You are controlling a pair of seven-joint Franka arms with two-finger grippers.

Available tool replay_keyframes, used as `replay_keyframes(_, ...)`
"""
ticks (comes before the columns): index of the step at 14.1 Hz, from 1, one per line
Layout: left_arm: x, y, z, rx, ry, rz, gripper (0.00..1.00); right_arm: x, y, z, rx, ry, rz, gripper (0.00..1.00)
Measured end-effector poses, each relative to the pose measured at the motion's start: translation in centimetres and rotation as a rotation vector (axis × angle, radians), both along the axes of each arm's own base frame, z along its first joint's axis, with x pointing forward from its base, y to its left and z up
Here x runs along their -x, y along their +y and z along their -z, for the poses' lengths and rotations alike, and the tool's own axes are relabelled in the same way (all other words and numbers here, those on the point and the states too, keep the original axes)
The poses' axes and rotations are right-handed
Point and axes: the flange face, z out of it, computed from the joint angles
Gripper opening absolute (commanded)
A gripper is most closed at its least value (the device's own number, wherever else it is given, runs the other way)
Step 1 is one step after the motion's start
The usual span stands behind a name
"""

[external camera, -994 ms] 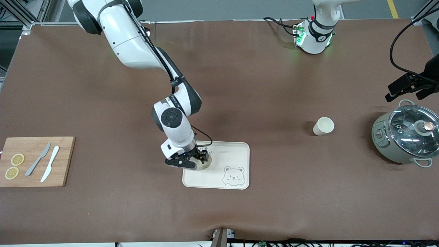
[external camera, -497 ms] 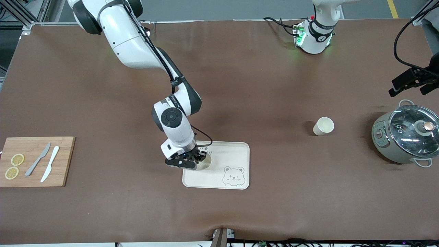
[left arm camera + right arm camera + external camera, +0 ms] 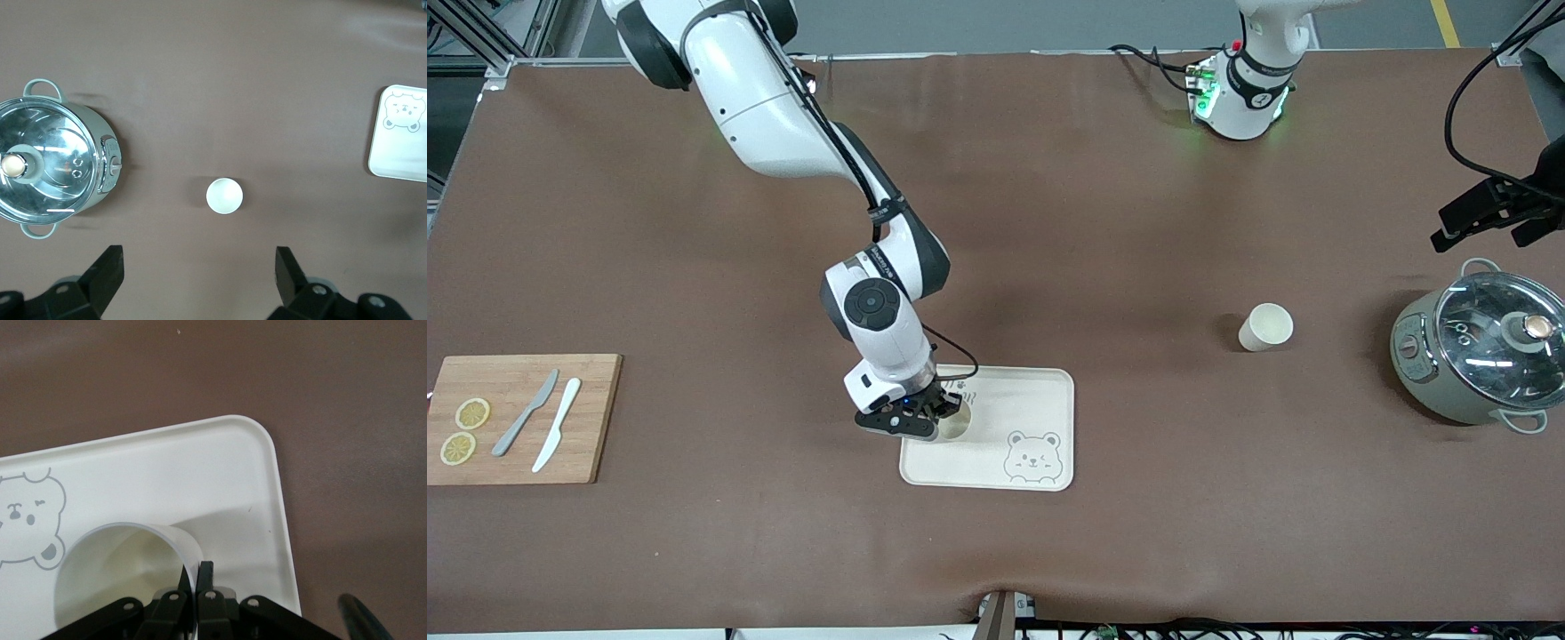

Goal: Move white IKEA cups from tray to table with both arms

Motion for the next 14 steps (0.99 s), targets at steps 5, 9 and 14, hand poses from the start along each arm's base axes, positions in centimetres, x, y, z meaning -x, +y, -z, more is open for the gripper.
replay_keyframes(5, -0.3, 0.1, 0.5, 0.003, 0.009, -0.001, 1.00, -0.6, -0.2, -2.7, 0.011, 0.011, 0.008, 0.00)
replay_keyframes(9, -0.3, 0.1, 0.5, 0.003, 0.010, -0.001, 1.00, -1.5, -3.8, -10.1, 0.060, 0.063, -0.007, 0.00)
replay_keyframes(14, -0.3, 0.1, 0.5, 0.003, 0.010, -0.001, 1.00, -2.9, -14.6, -14.7, 0.108, 0.091, -0.117, 0.00)
